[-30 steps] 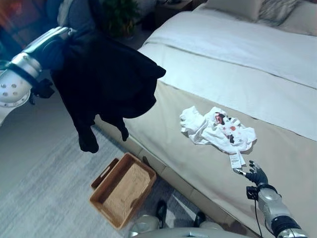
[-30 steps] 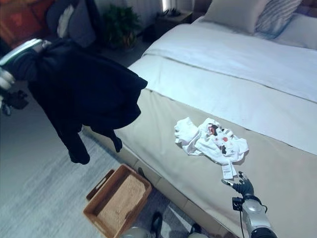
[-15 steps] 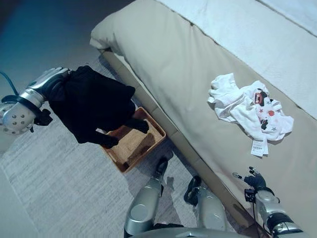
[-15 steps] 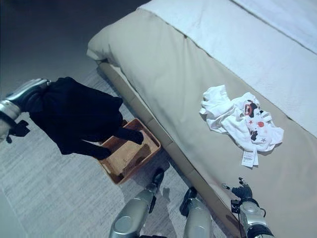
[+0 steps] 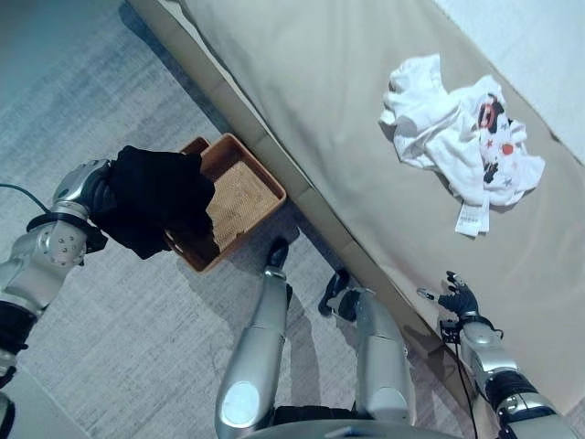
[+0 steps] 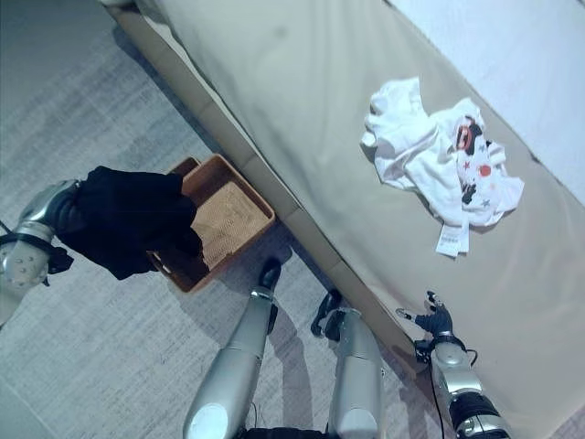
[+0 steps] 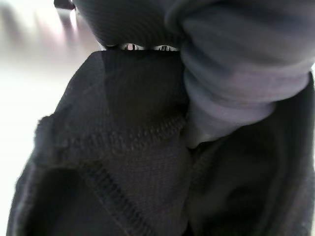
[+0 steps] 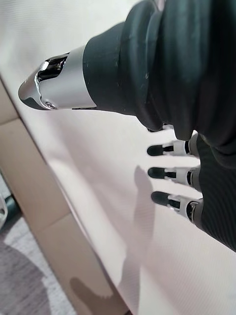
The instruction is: Pick up clothes into the bucket
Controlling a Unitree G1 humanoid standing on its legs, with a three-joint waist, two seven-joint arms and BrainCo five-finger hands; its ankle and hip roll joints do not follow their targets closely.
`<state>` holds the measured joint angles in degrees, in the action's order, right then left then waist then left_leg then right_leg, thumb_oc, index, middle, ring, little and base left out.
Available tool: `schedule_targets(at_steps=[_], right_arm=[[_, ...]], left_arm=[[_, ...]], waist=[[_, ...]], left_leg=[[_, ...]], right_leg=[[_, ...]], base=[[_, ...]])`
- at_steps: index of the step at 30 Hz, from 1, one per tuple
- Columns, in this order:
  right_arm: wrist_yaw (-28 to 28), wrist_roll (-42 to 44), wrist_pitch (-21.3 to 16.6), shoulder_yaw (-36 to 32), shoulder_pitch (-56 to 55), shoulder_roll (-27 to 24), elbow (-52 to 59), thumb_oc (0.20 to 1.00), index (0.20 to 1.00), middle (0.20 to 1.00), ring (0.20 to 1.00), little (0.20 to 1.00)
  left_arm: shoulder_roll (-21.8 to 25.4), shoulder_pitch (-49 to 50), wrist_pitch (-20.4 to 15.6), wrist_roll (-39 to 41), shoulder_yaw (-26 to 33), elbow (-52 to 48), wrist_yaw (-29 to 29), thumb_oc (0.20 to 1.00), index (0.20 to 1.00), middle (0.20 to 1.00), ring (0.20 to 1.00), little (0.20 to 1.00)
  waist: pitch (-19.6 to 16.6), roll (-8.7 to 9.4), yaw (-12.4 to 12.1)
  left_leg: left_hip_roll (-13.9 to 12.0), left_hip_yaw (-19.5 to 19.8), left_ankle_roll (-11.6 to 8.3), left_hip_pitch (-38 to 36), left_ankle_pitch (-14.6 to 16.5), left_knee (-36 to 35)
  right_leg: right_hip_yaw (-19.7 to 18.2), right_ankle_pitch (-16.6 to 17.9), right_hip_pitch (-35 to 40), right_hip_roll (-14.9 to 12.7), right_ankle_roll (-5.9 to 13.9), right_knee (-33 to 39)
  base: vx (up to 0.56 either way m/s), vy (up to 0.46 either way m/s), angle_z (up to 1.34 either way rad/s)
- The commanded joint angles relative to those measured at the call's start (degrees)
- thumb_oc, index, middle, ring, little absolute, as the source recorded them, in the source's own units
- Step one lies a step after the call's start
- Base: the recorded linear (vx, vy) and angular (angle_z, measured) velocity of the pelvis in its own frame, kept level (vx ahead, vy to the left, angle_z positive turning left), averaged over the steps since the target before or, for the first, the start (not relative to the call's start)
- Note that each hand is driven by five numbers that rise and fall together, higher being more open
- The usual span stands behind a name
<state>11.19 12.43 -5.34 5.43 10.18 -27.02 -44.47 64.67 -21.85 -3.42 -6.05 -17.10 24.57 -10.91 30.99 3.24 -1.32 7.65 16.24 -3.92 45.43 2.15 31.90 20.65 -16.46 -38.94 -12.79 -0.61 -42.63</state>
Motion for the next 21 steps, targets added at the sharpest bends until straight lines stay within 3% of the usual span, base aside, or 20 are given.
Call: schedule_targets(at_steps=[1, 9, 21], right_arm=[[2.5, 0.7, -2.9, 0.2, -3.2, -4.3, 2.5, 1.000, 1.000, 1.000, 1.000, 1.000], [4.0, 0.6, -4.0, 0.2, -3.9, -4.8, 6.0, 1.000, 1.000, 1.000, 1.000, 1.000], [5.1, 1.1, -4.7, 1.3, -2.0, -5.3, 6.9, 1.000, 1.000, 1.000, 1.000, 1.000]], left_arm=[[-1.6, -4.4, 0.5, -2.7, 3.9, 4.0, -6.1, 0.200, 0.200, 0.200, 0.200, 0.200], [-2.7, -6.4, 1.9, -3.6, 4.3, 5.1, -9.6, 0.200, 0.200, 0.200, 0.200, 0.200], [-2.7, -10.2, 4.4, -4.9, 3.6, 9.1, -12.5, 0.200, 0.200, 0.200, 0.200, 0.200]], waist=[[-1.2, -0.41, 1.1], [-1.2, 0.98, 2.8], [-1.2, 2.22, 4.2]], left_leg=[[-1.9, -3.9, 2.68, 2.0, 4.6, 5.1], [-2.6, -5.1, 2.97, 10.8, 5.9, 9.2], [-3.6, -6.4, 3.18, 16.4, 6.4, 9.3]], right_leg=[[-7.2, 4.5, -2.2, 0.0, 5.71, 3.1], [-8.2, 4.4, -11.4, 0.5, 5.84, 0.5], [-8.9, 6.1, -17.5, 1.1, 6.88, 2.2]], base=[[-0.02, 0.039, 0.05], [0.01, 0.025, -0.09], [0.02, 0.011, -0.05]])
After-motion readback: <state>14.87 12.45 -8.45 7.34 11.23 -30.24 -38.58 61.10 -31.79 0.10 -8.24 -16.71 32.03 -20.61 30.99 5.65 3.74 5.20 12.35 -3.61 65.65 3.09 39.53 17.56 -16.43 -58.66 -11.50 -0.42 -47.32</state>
